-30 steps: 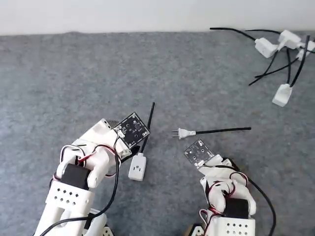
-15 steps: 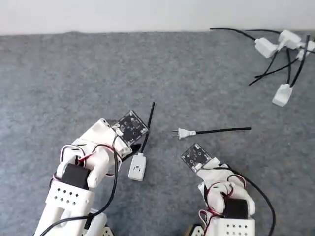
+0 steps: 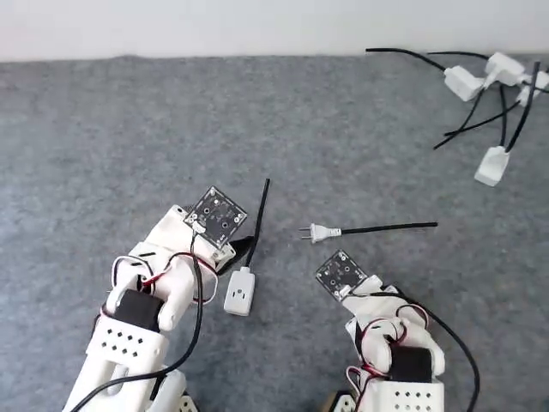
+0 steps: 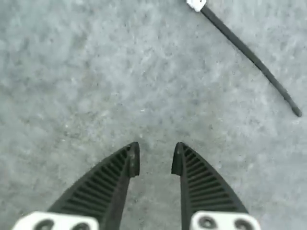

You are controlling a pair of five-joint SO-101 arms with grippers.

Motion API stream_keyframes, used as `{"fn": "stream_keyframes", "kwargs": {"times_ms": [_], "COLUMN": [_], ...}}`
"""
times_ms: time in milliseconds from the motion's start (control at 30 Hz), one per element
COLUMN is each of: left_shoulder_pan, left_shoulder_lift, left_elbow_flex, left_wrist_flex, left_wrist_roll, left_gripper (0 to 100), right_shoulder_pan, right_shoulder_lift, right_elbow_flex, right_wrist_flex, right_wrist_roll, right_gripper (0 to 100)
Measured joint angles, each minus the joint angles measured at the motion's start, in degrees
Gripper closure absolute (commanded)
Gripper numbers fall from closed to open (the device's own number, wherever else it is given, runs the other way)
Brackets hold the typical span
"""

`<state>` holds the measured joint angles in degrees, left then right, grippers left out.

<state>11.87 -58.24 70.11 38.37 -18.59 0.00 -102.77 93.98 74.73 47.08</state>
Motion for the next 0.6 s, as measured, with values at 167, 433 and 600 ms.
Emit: {"fn": "stream_keyframes", "kwargs": {"times_ms": [167, 433, 600], "left_shoulder_pan": [-0.88, -0.97, -0.97], "left_shoulder_lift": [0.00, 0.00, 0.00], "left_elbow_flex": [-2.37, -2.46, -2.46], "left_wrist_flex": [4.75, 5.36, 5.36], "left_wrist_roll": [1.05, 1.41, 1.41], "left_gripper": [69, 69, 69], "right_shoulder_pan": [0.53, 0.53, -1.41], "right_shoulder_lift": [0.70, 23.56, 50.73], "right_elbow_flex": [-11.96, -37.98, -53.01], "right_wrist_flex": [2.90, 3.25, 4.40], "right_wrist_roll": [1.85, 0.88, -3.34], "right_gripper": [86.4, 76.3, 72.0]}}
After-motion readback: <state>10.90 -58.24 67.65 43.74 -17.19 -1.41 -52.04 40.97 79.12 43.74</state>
